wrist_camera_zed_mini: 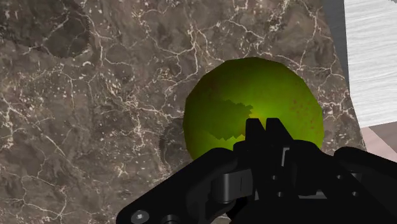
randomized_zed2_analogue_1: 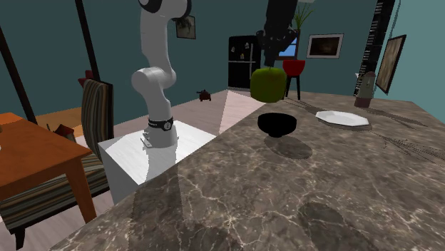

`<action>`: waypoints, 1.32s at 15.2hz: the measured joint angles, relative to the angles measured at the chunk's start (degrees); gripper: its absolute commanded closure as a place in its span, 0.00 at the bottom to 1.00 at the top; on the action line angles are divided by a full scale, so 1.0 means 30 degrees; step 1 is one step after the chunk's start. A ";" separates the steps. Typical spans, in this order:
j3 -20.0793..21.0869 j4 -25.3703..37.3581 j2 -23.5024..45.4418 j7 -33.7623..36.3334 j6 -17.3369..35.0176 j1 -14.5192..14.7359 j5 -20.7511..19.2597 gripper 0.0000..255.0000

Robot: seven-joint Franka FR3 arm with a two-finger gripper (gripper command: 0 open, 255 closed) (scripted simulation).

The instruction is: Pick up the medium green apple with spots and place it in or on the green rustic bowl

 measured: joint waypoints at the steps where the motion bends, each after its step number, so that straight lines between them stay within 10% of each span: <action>1: 0.0196 0.0202 0.0057 0.0416 -0.0217 0.0239 0.0035 1.00; 13: 0.2389 0.3192 0.1183 0.5215 -0.2561 0.2979 0.0532 1.00; 20: 0.2471 0.0883 0.0742 0.5570 -0.0725 0.3105 0.0497 1.00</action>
